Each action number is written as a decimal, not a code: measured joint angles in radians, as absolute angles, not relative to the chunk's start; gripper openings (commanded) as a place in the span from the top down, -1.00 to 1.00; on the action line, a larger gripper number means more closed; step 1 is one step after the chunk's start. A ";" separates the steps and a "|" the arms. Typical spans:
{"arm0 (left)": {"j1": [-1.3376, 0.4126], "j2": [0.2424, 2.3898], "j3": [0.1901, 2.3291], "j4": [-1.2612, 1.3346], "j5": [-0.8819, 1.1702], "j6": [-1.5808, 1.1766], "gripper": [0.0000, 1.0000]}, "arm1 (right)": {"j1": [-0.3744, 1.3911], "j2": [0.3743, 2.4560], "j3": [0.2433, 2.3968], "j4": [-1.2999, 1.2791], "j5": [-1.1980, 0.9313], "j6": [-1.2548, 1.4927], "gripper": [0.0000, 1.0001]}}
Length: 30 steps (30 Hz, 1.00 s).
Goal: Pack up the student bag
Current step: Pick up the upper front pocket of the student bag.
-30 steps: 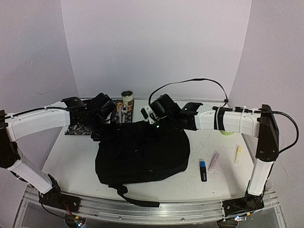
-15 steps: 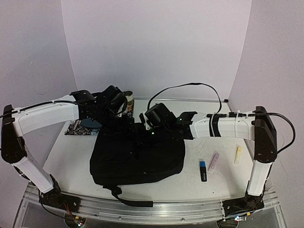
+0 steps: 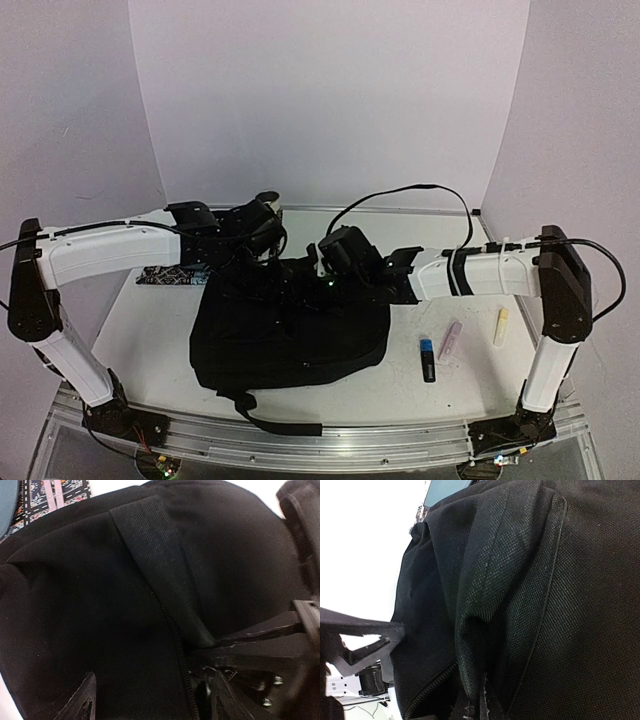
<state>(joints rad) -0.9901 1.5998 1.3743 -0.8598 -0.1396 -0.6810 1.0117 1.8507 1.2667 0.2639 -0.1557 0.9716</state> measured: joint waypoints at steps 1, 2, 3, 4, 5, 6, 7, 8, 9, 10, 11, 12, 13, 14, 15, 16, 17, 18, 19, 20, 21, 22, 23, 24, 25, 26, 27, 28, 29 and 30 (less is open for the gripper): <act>-0.997 1.607 1.378 -0.868 -0.150 -0.681 -0.59 | 1.011 1.851 1.267 0.264 -0.158 0.973 1.00; -1.004 1.615 1.384 -0.877 -0.162 -0.680 -0.58 | 1.010 1.851 1.267 0.265 -0.161 0.976 1.00; -1.009 1.625 1.394 -0.888 -0.174 -0.680 -0.56 | 1.010 1.851 1.267 0.266 -0.164 0.978 1.00; -1.016 1.640 1.408 -0.902 -0.195 -0.680 -0.52 | 1.009 1.851 1.267 0.265 -0.165 0.981 1.00; -1.021 1.645 1.413 -0.909 -0.204 -0.680 -0.45 | 1.008 1.851 1.267 0.264 -0.165 0.982 1.00; -1.027 1.655 1.423 -0.922 -0.221 -0.679 -0.37 | 1.008 1.851 1.267 0.265 -0.167 0.984 1.00; -1.032 1.664 1.433 -0.934 -0.237 -0.677 -0.28 | 1.007 1.851 1.267 0.265 -0.169 0.985 1.00; -1.037 1.672 1.440 -0.946 -0.252 -0.675 -0.14 | 1.007 1.851 1.267 0.265 -0.169 0.986 1.00; -1.040 1.679 1.445 -0.956 -0.269 -0.677 -0.01 | 1.007 1.851 1.266 0.266 -0.169 0.986 1.00; -1.041 1.685 1.448 -0.967 -0.280 -0.678 0.10 | 1.007 1.851 1.266 0.266 -0.169 0.987 1.00; -1.043 1.689 1.452 -0.974 -0.290 -0.682 0.24 | 1.007 1.851 1.266 0.267 -0.168 0.988 1.00; -1.045 1.690 1.454 -0.981 -0.296 -0.680 0.35 | 1.007 1.851 1.264 0.269 -0.168 0.988 1.00; -1.046 1.690 1.457 -0.987 -0.303 -0.676 0.51 | 1.007 1.851 1.263 0.271 -0.168 0.989 1.00; -1.049 1.689 1.462 -0.991 -0.311 -0.679 0.63 | 1.007 1.851 1.262 0.273 -0.168 0.989 1.00; -1.050 1.689 1.468 -0.995 -0.314 -0.678 0.75 | 1.006 1.851 1.261 0.276 -0.168 0.989 1.00; -1.051 1.689 1.473 -0.997 -0.318 -0.682 0.80 | 1.006 1.851 1.260 0.277 -0.168 0.989 1.00; -1.052 1.687 1.476 -0.997 -0.321 -0.681 0.87 | 1.006 1.851 1.260 0.278 -0.168 0.989 1.00; -1.053 1.686 1.478 -0.997 -0.325 -0.686 0.93 | 1.006 1.851 1.260 0.278 -0.168 0.988 1.00; -1.053 1.682 1.479 -0.998 -0.330 -0.688 0.98 | 1.006 1.851 1.260 0.278 -0.168 0.988 1.00; -1.054 1.676 1.479 -0.999 -0.337 -0.694 1.00 | 1.006 1.850 1.260 0.279 -0.167 0.988 1.00; -1.054 1.669 1.479 -1.001 -0.344 -0.701 1.00 | 1.005 1.850 1.259 0.282 -0.165 0.988 1.00; -1.055 1.659 1.479 -1.003 -0.352 -0.709 1.00 | 1.005 1.850 1.256 0.286 -0.162 0.989 1.00; -1.055 1.647 1.479 -1.005 -0.360 -0.717 1.00 | 1.005 1.848 1.252 0.289 -0.159 0.989 1.00; -1.055 1.633 1.479 -1.005 -0.370 -0.727 1.00 | 1.005 1.845 1.248 0.292 -0.155 0.989 1.00; -1.055 1.618 1.479 -1.004 -0.380 -0.735 1.00 | 1.005 1.842 1.245 0.294 -0.150 0.989 1.00; -1.056 1.603 1.478 -1.004 -0.391 -0.747 1.00 | 1.005 1.838 1.241 0.298 -0.145 0.989 1.00; -1.056 1.587 1.477 -1.004 -0.399 -0.759 1.00 | 1.005 1.834 1.236 0.303 -0.141 0.989 1.00; -1.056 1.572 1.475 -1.003 -0.406 -0.773 1.00 | 1.005 1.828 1.232 0.307 -0.138 0.990 1.00; -1.056 1.559 1.472 -1.002 -0.413 -0.785 1.00 | 1.005 1.821 1.227 0.312 -0.135 0.990 1.00; -1.056 1.547 1.465 -0.997 -0.420 -0.795 1.00 | 1.005 1.814 1.223 0.316 -0.134 0.989 0.98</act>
<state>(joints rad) -1.0557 1.5470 1.4650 -0.9970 -0.4195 -0.7945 1.0050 1.8140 1.2228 0.3159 -0.1336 0.9895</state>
